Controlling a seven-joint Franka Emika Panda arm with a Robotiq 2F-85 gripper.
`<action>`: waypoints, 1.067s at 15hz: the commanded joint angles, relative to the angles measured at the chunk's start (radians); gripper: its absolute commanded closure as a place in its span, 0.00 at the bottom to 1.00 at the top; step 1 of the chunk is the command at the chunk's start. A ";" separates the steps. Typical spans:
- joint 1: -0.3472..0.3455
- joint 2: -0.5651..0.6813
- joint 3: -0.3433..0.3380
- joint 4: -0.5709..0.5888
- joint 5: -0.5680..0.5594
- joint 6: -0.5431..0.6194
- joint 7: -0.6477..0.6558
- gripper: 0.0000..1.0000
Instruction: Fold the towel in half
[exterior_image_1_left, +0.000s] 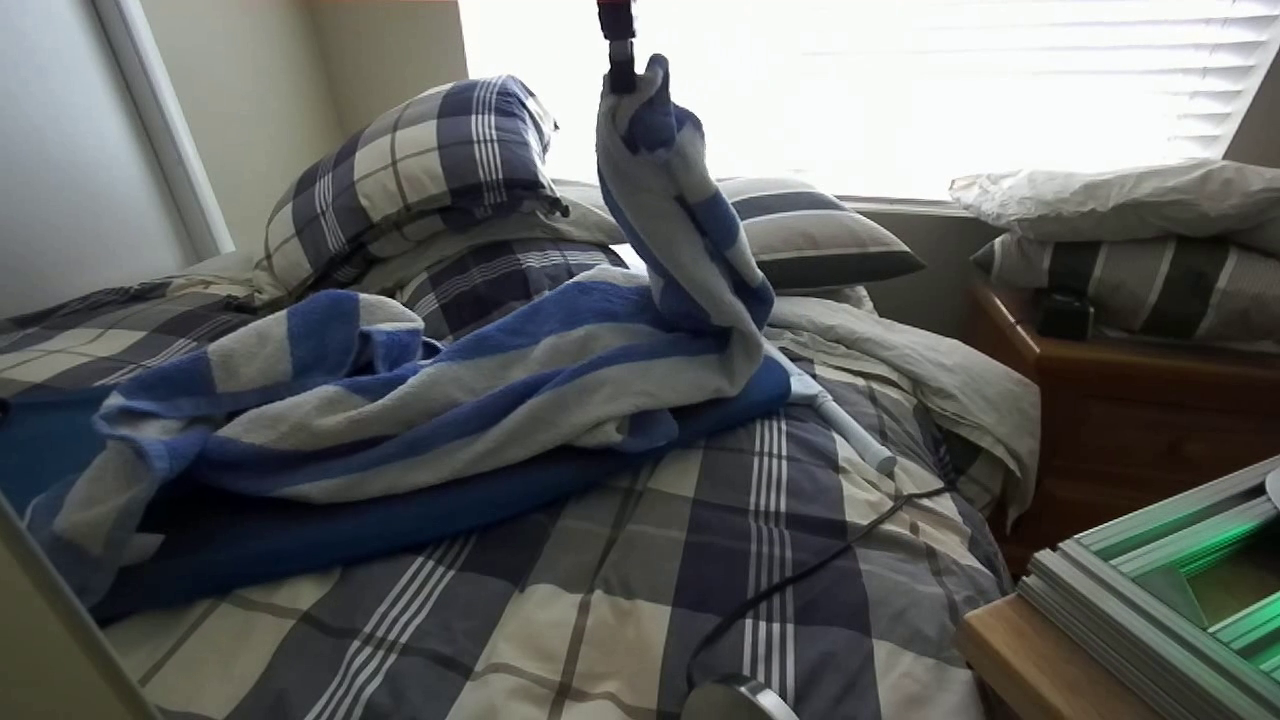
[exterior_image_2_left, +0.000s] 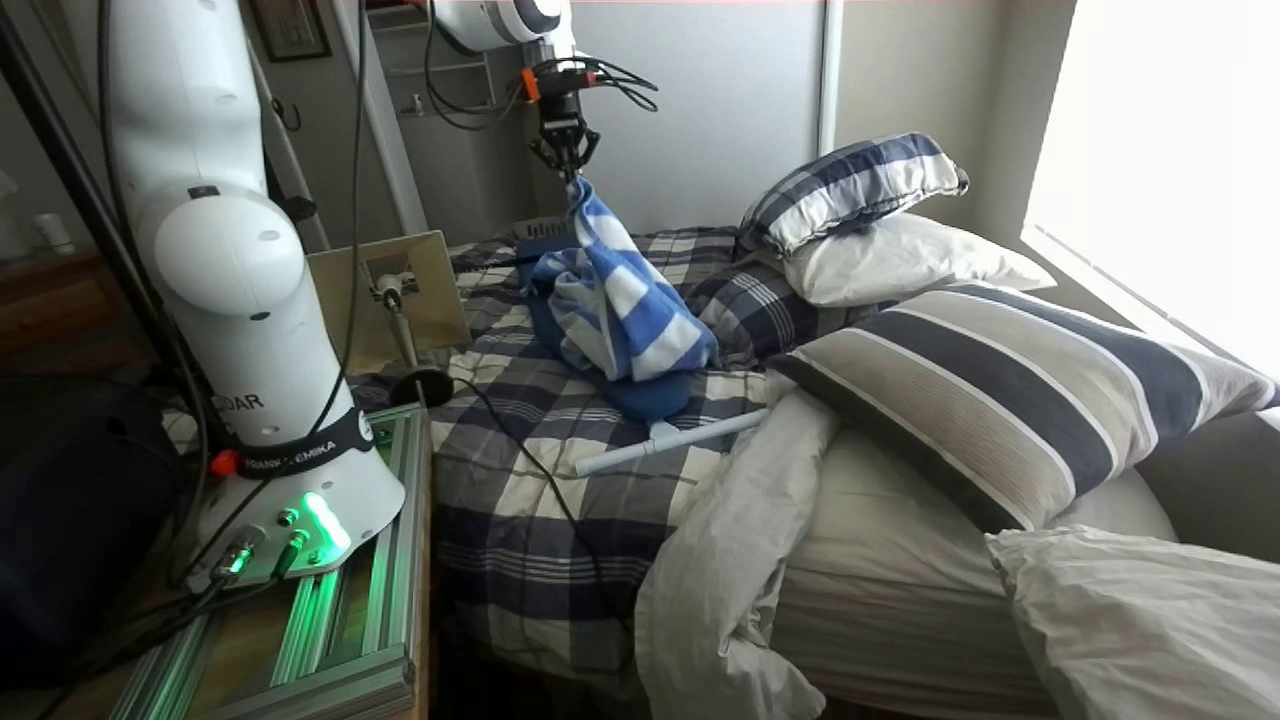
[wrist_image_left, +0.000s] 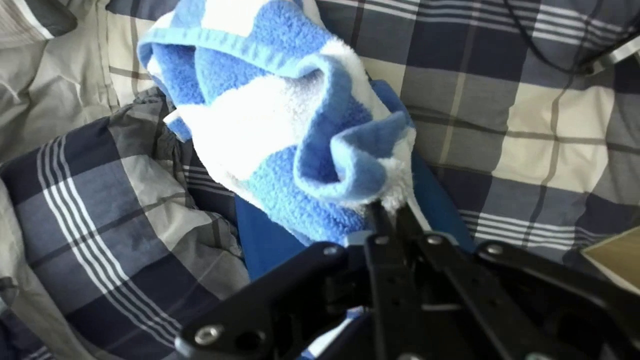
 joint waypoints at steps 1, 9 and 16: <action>0.100 0.170 0.029 0.241 -0.179 -0.180 0.007 0.99; 0.134 0.192 0.019 0.254 -0.191 -0.177 -0.010 0.94; 0.233 0.372 0.017 0.510 -0.327 -0.200 -0.141 0.99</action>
